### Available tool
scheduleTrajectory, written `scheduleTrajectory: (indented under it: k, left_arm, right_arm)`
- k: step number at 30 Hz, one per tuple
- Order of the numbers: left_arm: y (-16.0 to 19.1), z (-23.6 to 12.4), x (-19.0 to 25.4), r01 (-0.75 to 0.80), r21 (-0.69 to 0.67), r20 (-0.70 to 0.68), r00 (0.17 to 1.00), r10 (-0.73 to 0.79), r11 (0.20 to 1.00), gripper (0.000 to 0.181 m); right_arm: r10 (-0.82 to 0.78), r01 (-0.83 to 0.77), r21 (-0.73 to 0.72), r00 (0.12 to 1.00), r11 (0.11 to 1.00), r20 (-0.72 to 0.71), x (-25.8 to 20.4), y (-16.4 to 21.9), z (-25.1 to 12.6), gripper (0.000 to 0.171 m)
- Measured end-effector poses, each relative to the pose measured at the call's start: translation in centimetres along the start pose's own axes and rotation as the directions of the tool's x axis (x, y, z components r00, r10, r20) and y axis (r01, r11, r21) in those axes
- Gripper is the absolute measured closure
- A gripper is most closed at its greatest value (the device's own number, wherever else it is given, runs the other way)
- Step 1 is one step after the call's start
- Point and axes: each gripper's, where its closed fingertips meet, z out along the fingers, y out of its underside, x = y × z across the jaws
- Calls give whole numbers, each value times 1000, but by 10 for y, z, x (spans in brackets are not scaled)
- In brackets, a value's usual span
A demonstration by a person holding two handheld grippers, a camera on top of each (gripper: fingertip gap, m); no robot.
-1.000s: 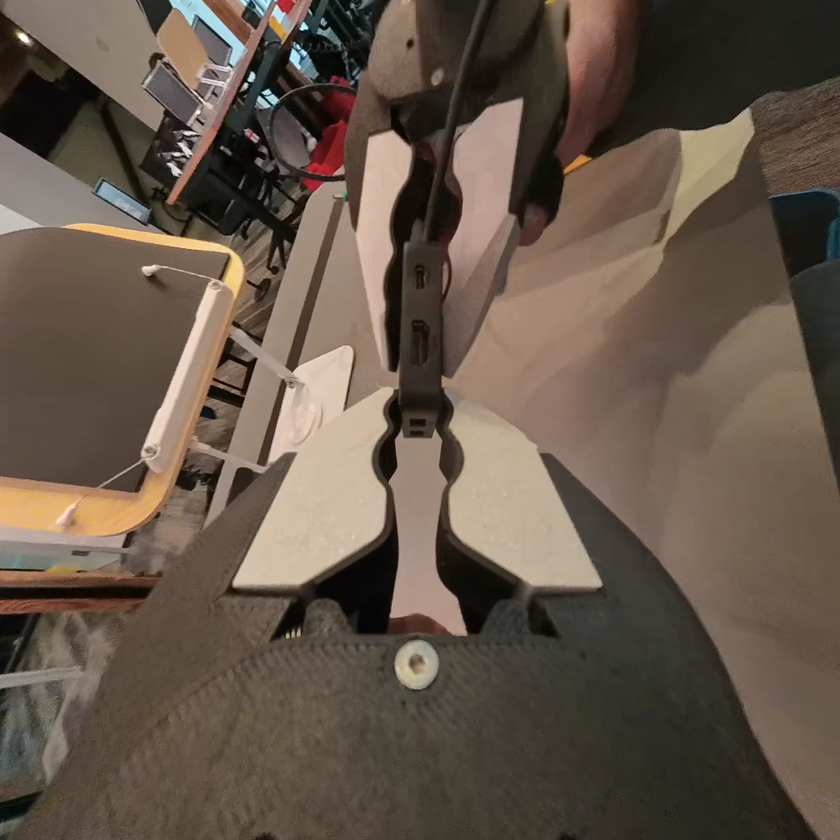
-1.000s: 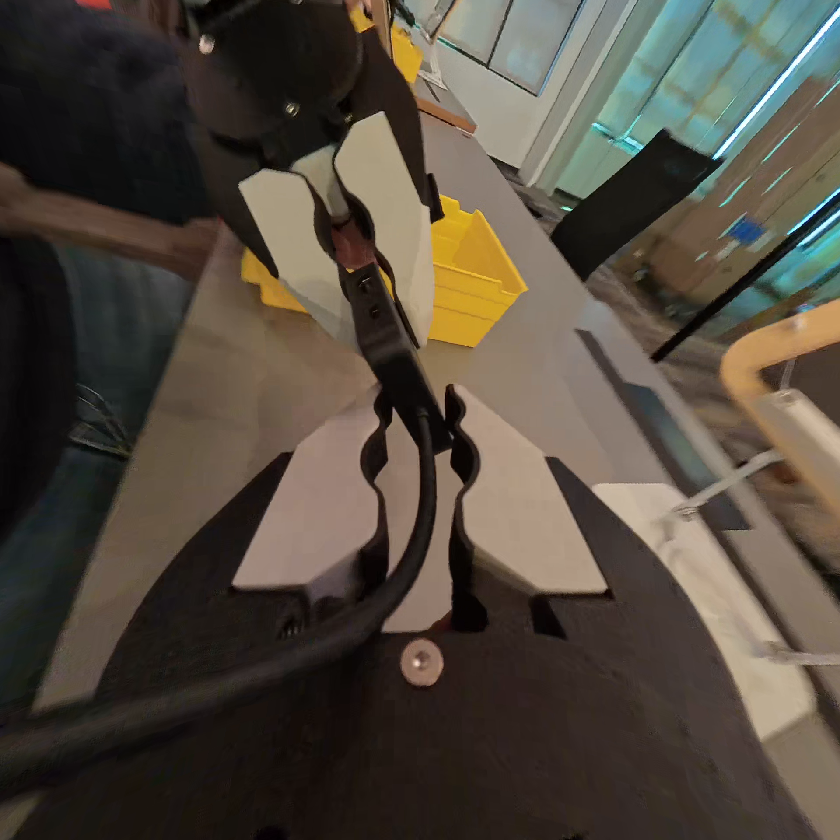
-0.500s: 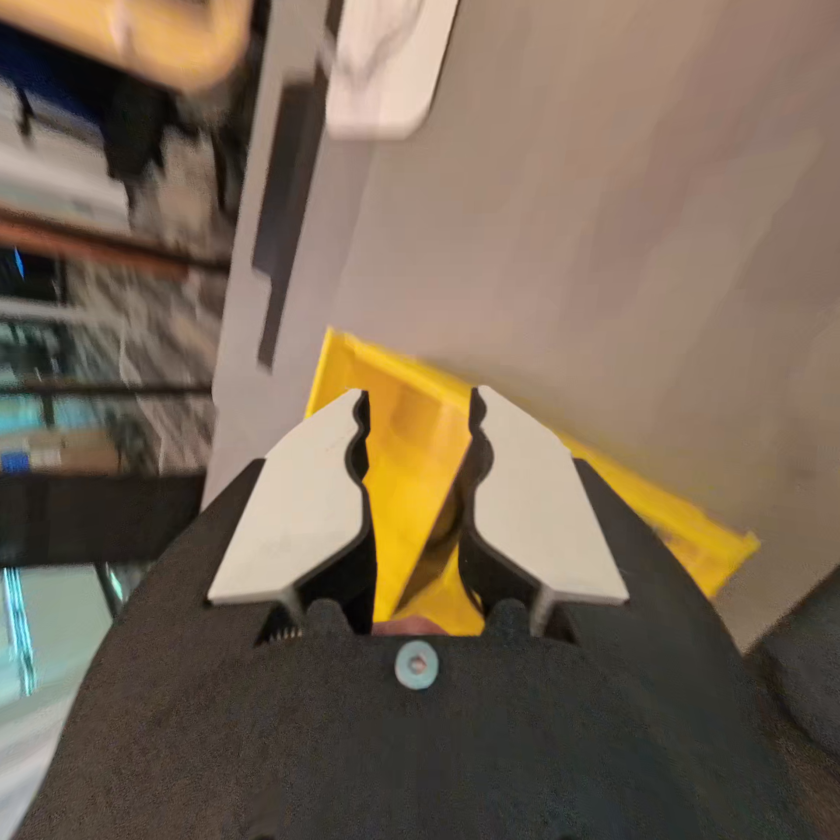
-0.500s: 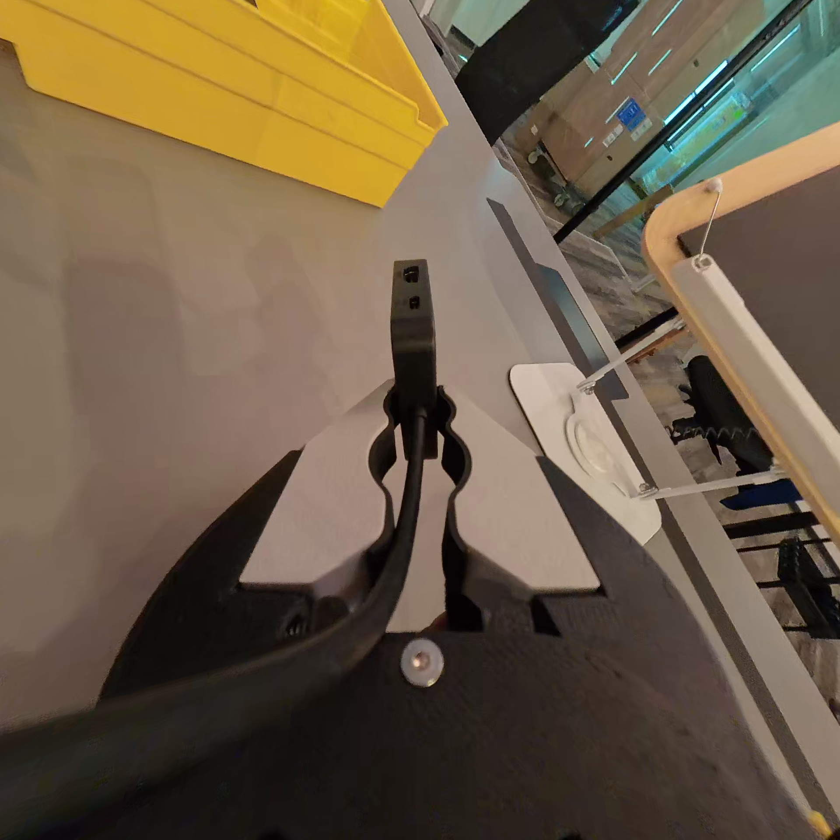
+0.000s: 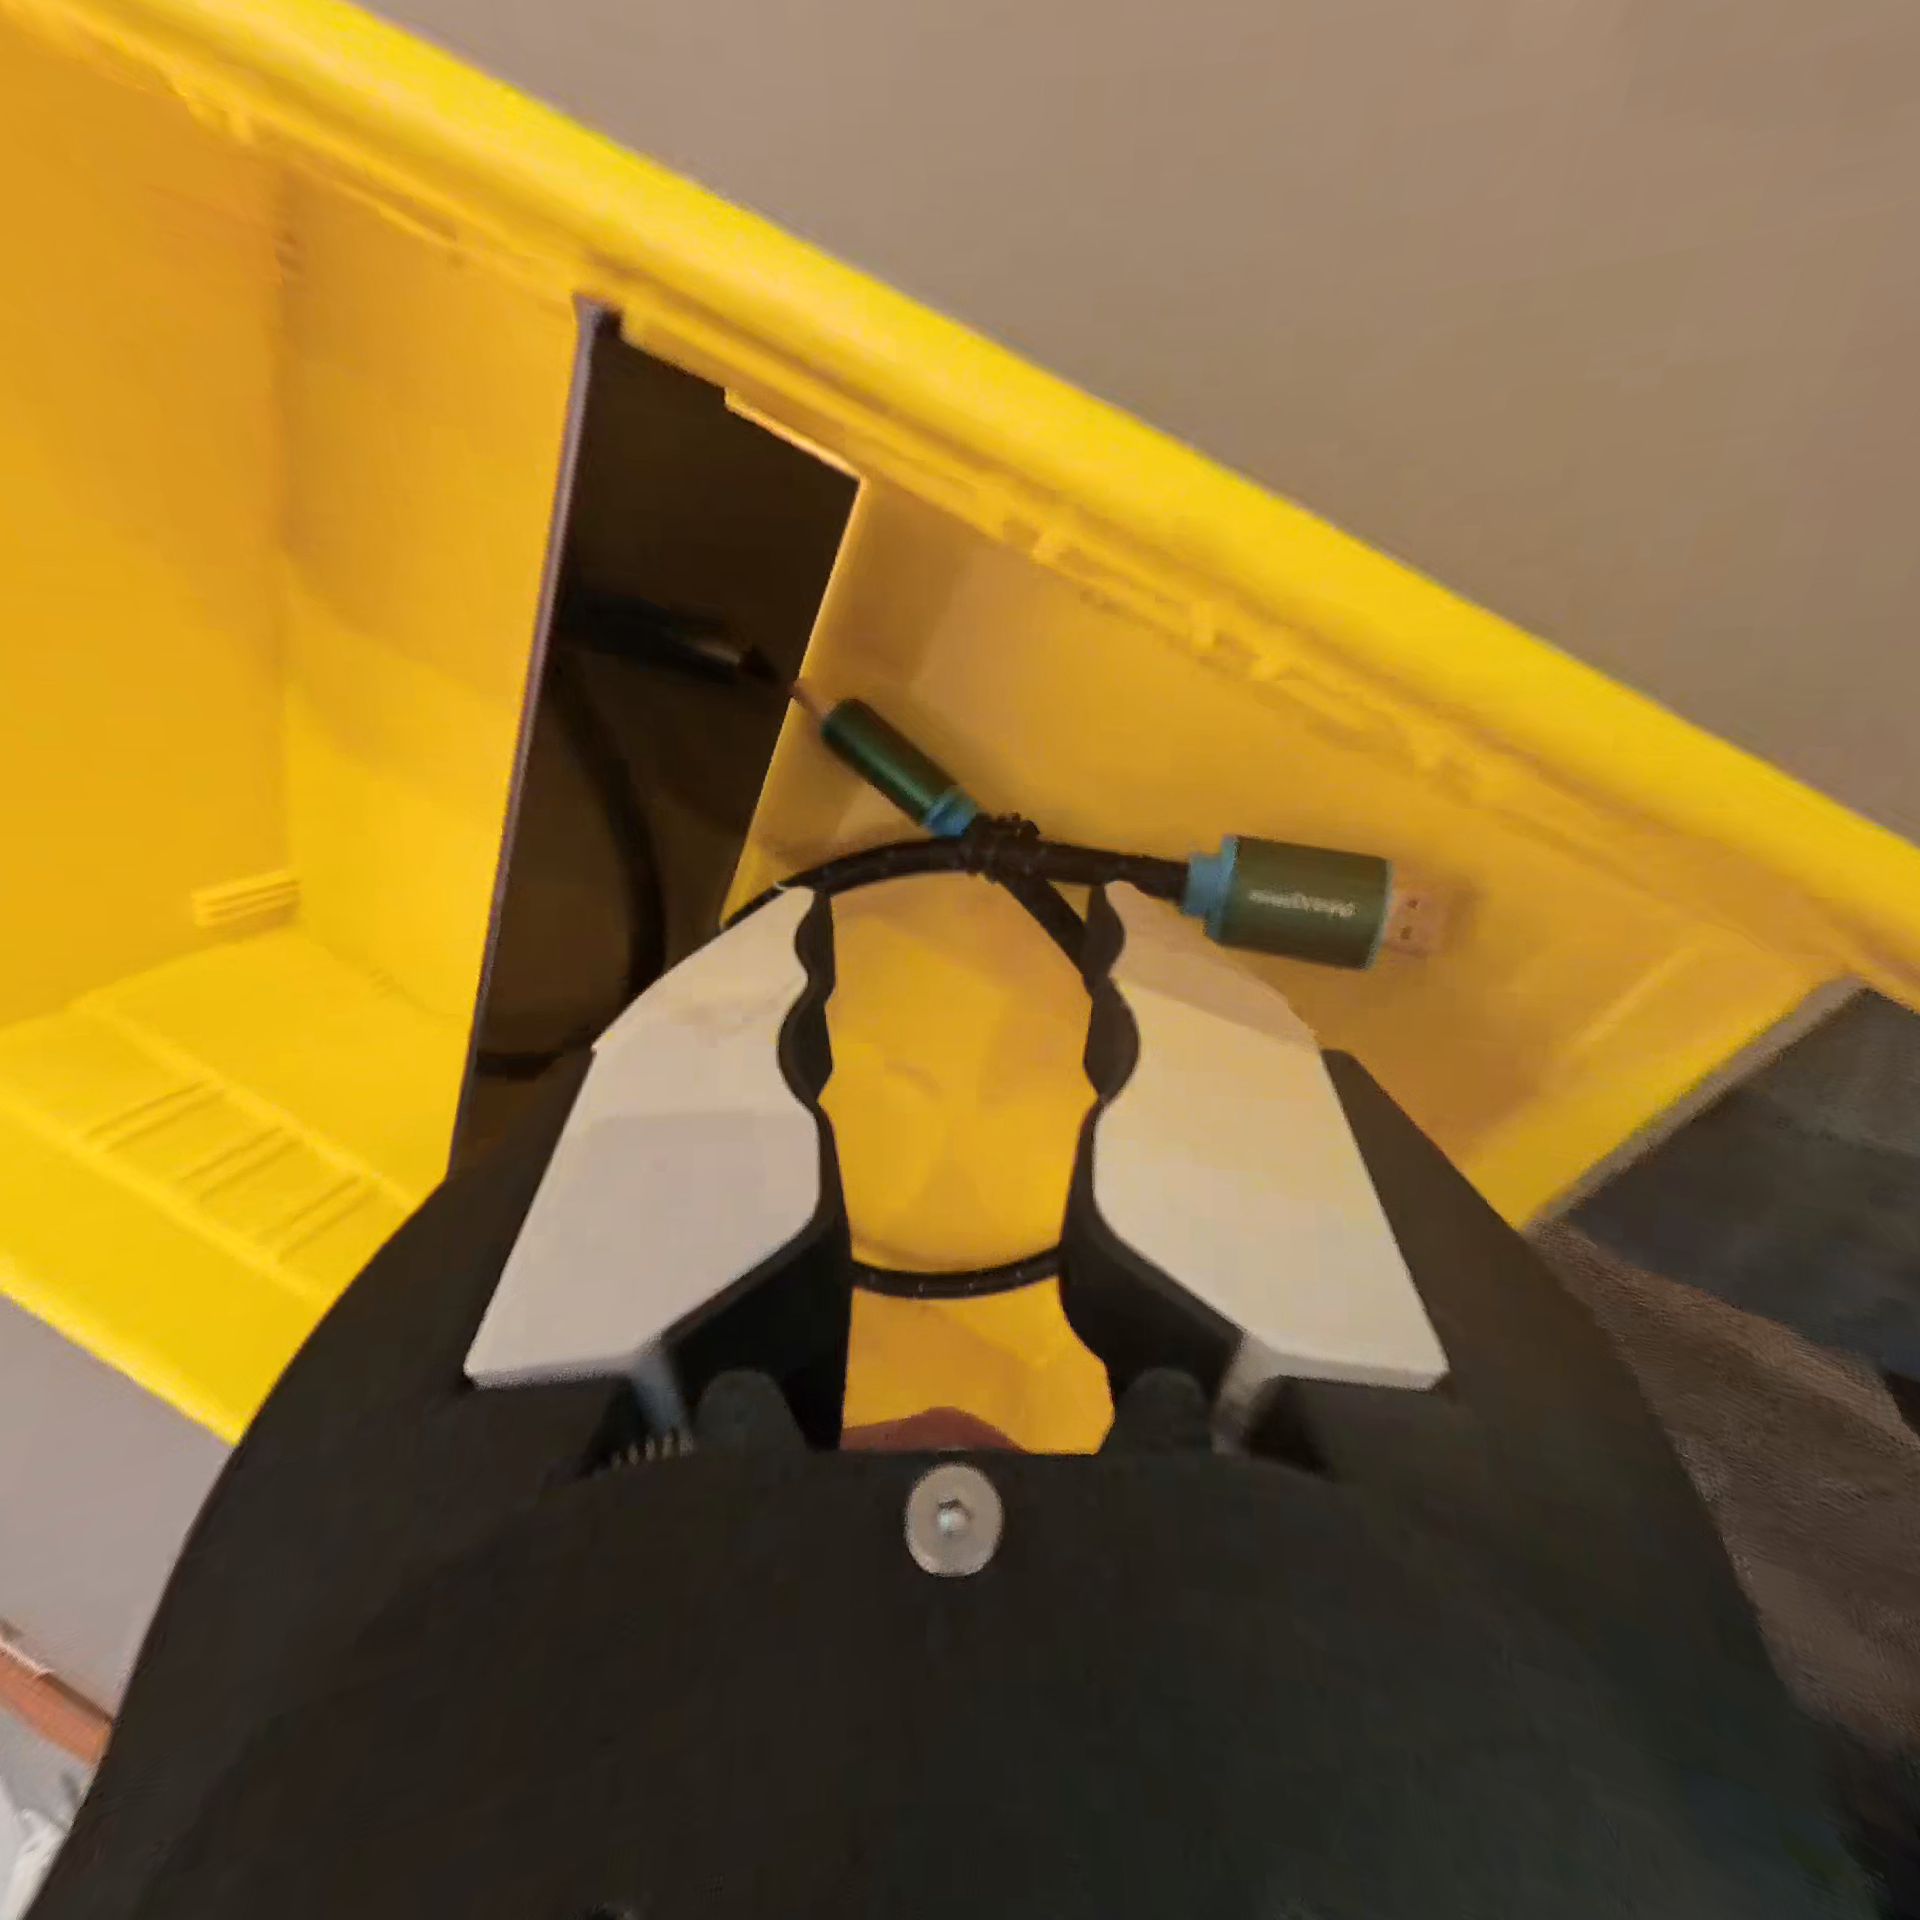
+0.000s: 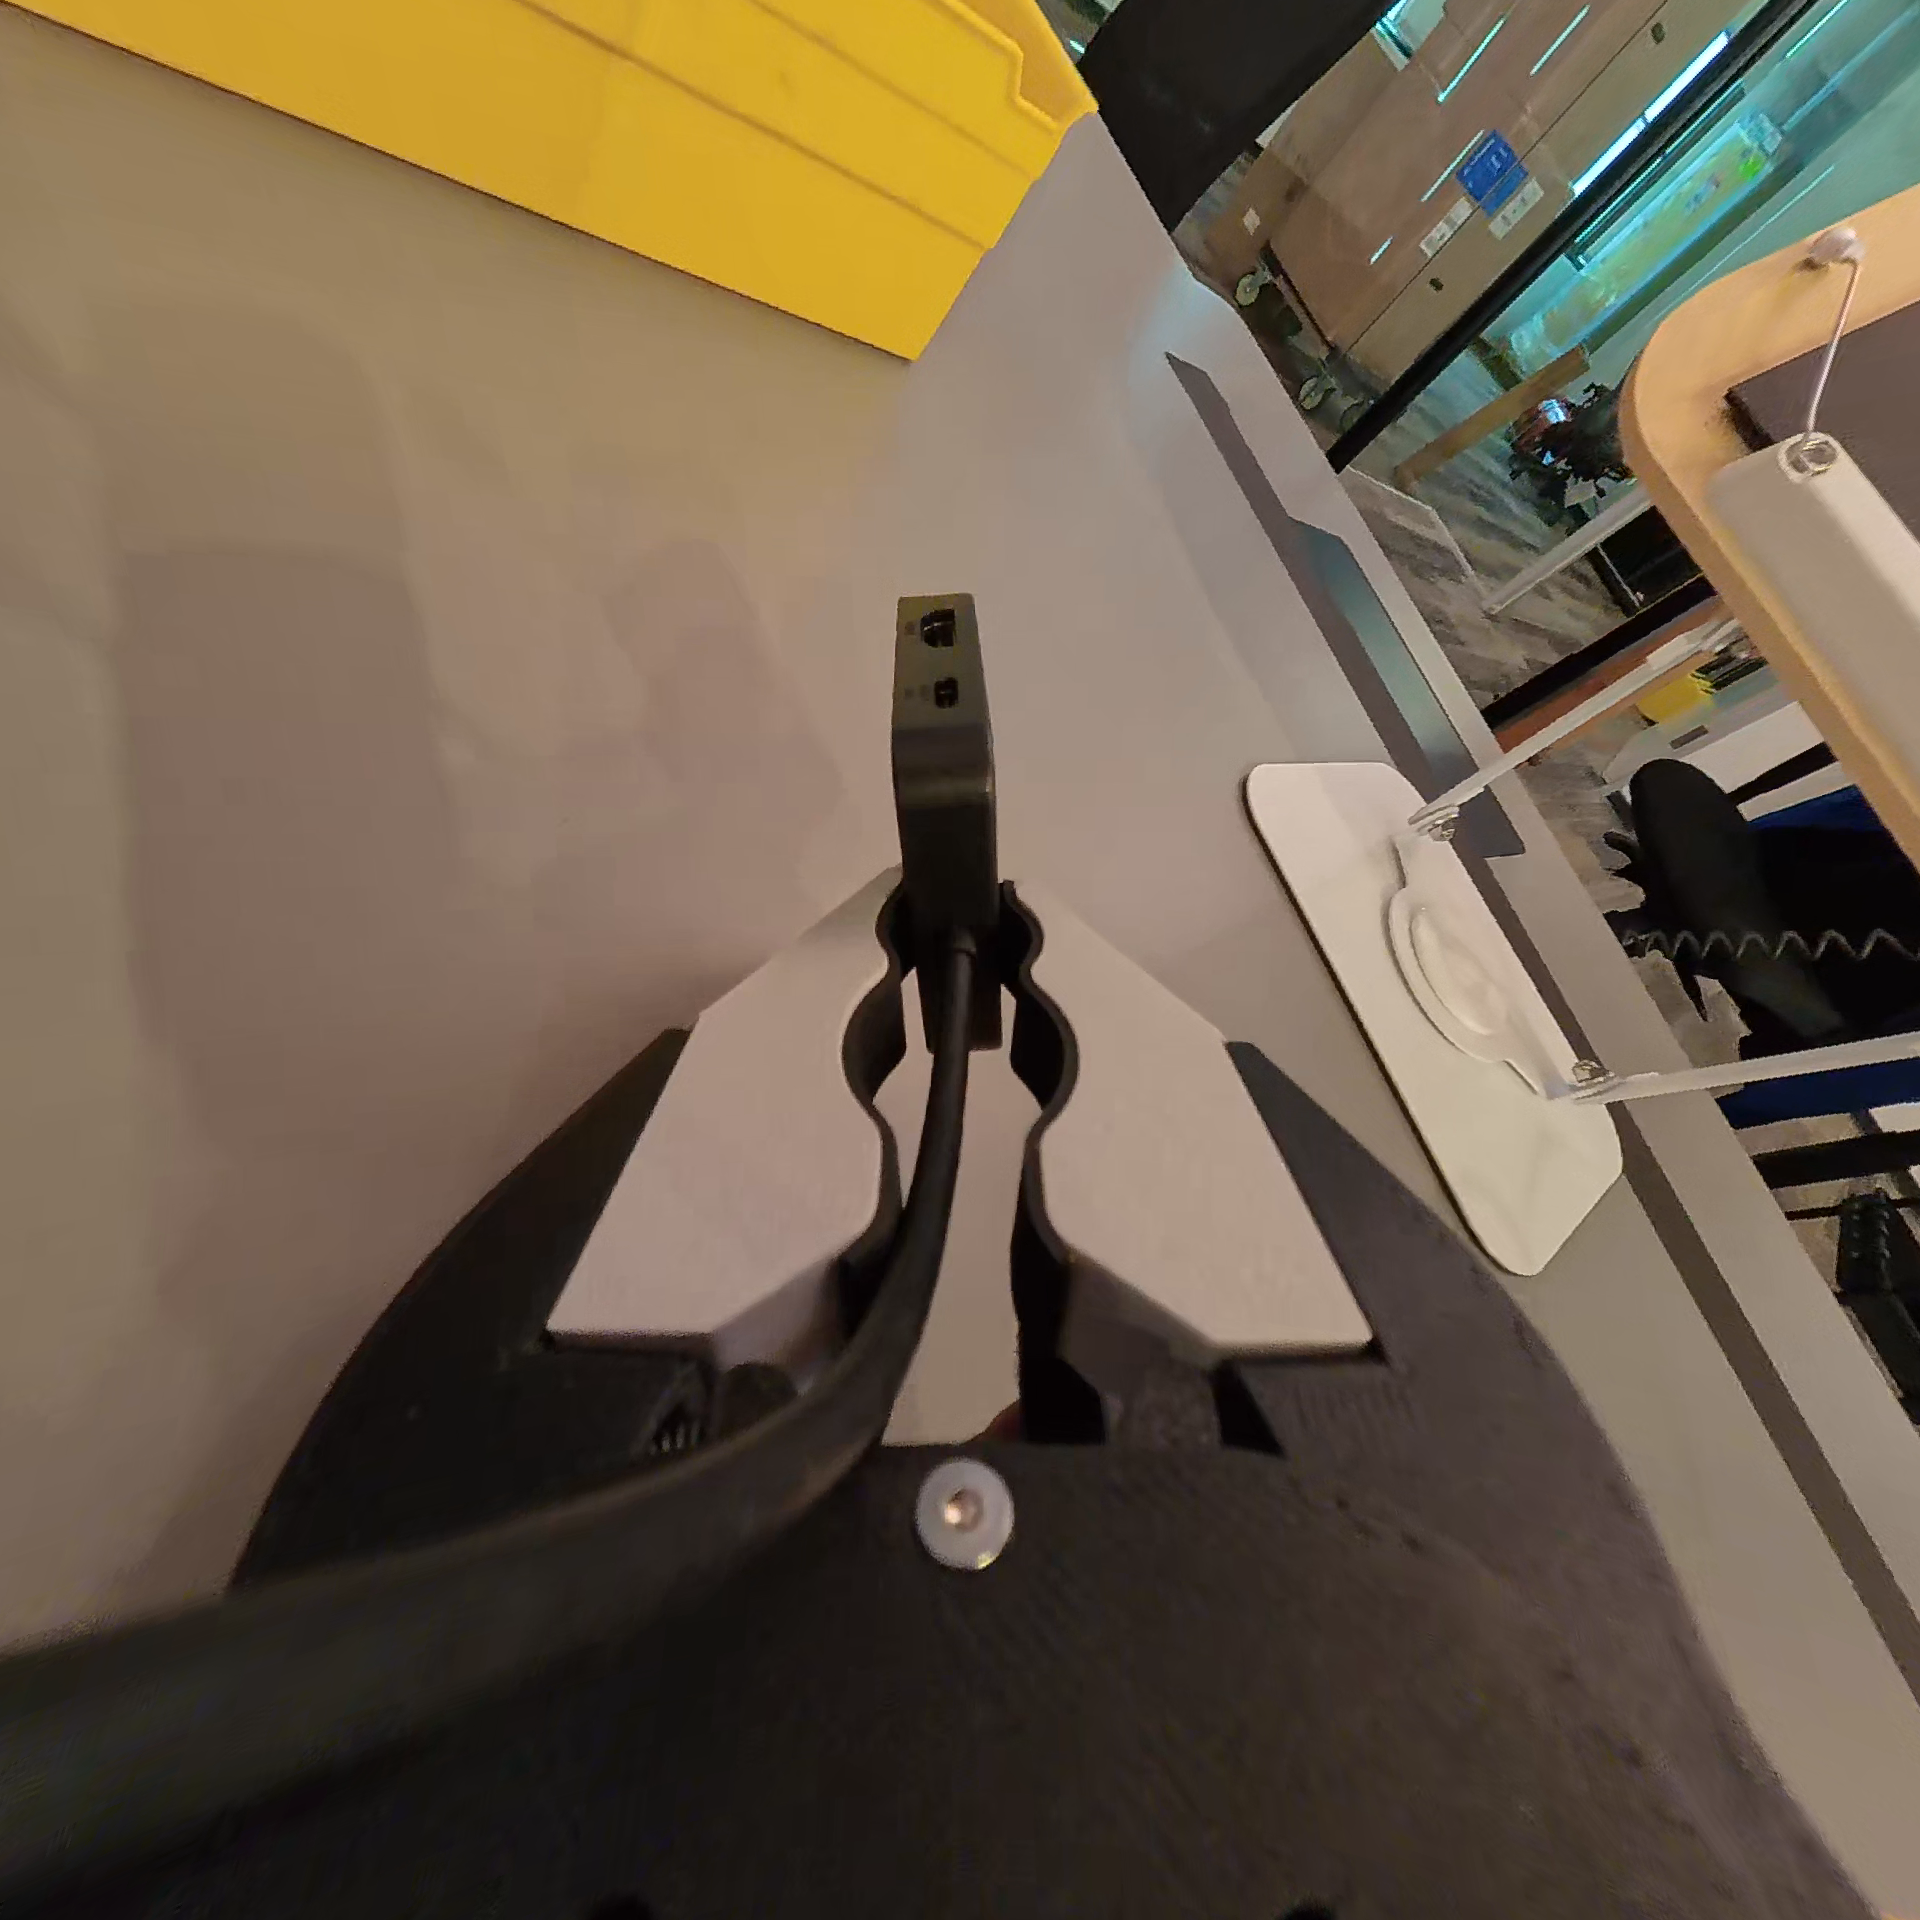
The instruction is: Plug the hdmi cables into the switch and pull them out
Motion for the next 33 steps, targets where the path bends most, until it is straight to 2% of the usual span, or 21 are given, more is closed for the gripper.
scheduleTrajectory:
  k: [2, 6, 10, 15, 18, 19, 20, 26, 33]
  left_arm:
    - [-7, 7, 2, -7, 17, -11, 1000, 8, 1000, 139]
    - [-12, 9, 2, 71, 57, -81, 994, -66, 996, 136]
    - [-19, 5, 13, 117, 111, -184, 978, -96, 987, 124]
    - [-16, 15, 12, 99, 64, -184, 979, -86, 993, 120]
    - [-15, 26, 13, 194, 30, -255, 950, -180, 981, 134]
    - [-15, 27, 7, 198, 45, -234, 955, -182, 979, 152]
    - [-14, 27, 7, 193, 45, -236, 955, -177, 980, 161]
    - [-5, 24, 5, 155, 44, -203, 969, -143, 987, 164]
    - [-5, -15, -7, 179, 148, -154, 976, -156, 973, 166]
  right_arm:
    - [6, -6, 3, 1000, 1000, 8, -2, 1, 1, 160]
    - [7, -7, 5, 1000, 1000, 16, -6, 2, 3, 160]
    - [11, -11, 3, 1000, 1000, 22, -8, 4, 5, 160]
    - [20, -21, 6, 999, 1000, 33, -11, 5, 7, 160]
    - [13, -13, 3, 999, 1000, 33, -12, 6, 8, 160]
    - [14, -14, 2, 999, 1000, 34, -13, 6, 8, 160]
    - [14, -14, 1, 999, 1000, 34, -13, 7, 8, 160]
    - [20, -20, 1, 999, 1000, 32, -13, 10, 9, 160]
    - [35, -35, 3, 999, 999, 25, -11, 13, 9, 160]
